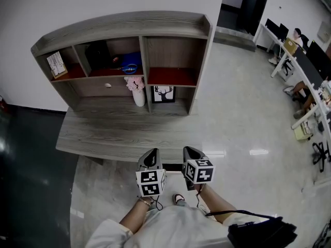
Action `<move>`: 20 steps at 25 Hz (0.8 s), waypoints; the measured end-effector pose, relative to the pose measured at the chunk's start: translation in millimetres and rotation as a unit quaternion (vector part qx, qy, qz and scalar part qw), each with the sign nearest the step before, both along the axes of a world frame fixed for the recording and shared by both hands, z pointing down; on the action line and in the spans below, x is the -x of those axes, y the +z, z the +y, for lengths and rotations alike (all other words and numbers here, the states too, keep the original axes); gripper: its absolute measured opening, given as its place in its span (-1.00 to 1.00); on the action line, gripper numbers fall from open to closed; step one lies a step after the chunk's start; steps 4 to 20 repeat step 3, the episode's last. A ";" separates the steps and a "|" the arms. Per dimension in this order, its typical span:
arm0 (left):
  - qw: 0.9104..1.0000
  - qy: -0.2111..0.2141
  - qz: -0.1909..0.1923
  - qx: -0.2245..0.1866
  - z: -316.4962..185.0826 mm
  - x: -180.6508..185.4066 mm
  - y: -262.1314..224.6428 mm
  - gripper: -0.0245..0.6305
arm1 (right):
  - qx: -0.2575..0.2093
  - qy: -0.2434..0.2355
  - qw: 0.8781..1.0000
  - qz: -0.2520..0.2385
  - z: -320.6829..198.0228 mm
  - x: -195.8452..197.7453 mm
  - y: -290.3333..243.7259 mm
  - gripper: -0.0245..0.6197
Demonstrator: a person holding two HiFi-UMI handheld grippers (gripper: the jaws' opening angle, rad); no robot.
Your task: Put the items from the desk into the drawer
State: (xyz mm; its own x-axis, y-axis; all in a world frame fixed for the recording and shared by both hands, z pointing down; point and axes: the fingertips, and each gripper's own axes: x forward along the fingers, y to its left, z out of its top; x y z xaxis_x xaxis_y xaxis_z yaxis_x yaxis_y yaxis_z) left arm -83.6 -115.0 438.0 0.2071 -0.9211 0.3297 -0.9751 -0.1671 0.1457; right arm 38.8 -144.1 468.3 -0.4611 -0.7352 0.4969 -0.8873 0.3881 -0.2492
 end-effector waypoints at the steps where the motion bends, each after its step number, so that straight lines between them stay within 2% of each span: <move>1: 1.000 0.000 0.000 0.000 -0.1 0.2 0.5 -0.93 | -0.001 0.000 1.000 0.000 -0.3 0.3 0.0 -0.93; 20: 1.000 0.000 0.001 0.001 0.0 0.5 1.4 -0.93 | -0.002 0.001 1.000 0.001 -0.6 0.9 -0.1 -0.93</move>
